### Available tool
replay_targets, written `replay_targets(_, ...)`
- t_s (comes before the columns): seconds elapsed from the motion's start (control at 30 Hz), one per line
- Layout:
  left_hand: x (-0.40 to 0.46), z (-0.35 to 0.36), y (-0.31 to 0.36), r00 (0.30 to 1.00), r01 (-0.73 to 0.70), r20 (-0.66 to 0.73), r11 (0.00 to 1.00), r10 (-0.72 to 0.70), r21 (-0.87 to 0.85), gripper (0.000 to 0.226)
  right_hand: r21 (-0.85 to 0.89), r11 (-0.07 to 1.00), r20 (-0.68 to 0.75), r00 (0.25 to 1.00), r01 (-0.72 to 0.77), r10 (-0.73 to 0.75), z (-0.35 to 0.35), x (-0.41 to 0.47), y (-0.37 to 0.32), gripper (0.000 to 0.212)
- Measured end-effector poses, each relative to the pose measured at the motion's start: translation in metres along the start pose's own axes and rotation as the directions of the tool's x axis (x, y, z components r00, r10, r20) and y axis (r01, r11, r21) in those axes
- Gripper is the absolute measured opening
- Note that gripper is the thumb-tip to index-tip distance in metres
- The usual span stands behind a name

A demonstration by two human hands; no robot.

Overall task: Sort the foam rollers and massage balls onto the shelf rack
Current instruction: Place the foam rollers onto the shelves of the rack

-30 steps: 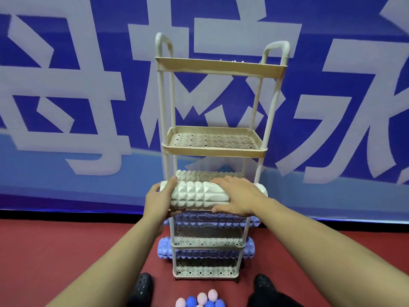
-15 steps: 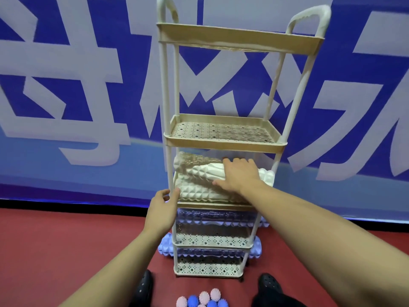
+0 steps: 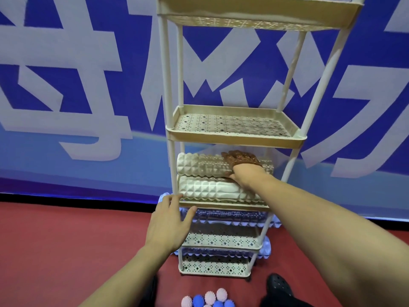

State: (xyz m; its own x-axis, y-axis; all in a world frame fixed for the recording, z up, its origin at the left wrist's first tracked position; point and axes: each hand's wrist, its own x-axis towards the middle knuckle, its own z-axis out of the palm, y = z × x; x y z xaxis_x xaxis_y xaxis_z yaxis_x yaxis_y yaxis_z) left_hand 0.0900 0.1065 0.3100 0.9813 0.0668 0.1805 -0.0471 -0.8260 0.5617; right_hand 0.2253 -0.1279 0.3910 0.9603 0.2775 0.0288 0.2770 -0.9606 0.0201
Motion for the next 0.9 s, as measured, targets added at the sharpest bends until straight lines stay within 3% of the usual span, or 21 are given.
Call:
replay_targets(0.1, -0.004, 0.0, 0.004, 1.0, -0.023, 0.009, 0.999, 0.023, 0.043, 0.056, 0.026, 0.999, 0.013, 0.999, -0.047, 0.047, 0.002, -0.008, -0.002, 0.066)
replay_targets(0.2, -0.008, -0.001, 0.012, 0.997, -0.071, 0.003, 0.993, 0.071, 0.09, 0.058, 0.035, 0.997, -0.004, 0.997, -0.071, 0.071, -0.002, -0.023, -0.005, 0.029)
replay_targets(0.3, -0.015, 0.001, 0.027, 0.99, -0.141, 0.011, 0.984, 0.141, 0.112, 0.061, -0.005, 0.997, -0.142, 0.987, 0.072, -0.072, -0.001, -0.057, -0.002, 0.043)
replay_targets(0.4, -0.027, 0.013, 0.048, 0.975, -0.222, 0.05, 0.966, 0.217, 0.129, 0.065, 0.018, 0.988, -0.183, 0.972, 0.153, -0.148, 0.018, -0.105, 0.019, 0.058)
replay_targets(0.67, -0.082, 0.101, 0.152, 0.89, -0.399, 0.278, 0.913, 0.363, 0.086, 0.064, 0.041, 0.991, -0.04, 0.991, -0.124, 0.126, 0.078, -0.275, 0.123, 0.06)
replay_targets(0.9, -0.128, 0.189, 0.247, 0.758, -0.531, 0.43, 0.847, 0.491, -0.03, 0.063, 0.125, 0.924, 0.138, 0.929, -0.362, 0.345, 0.149, -0.406, 0.208, 0.062)
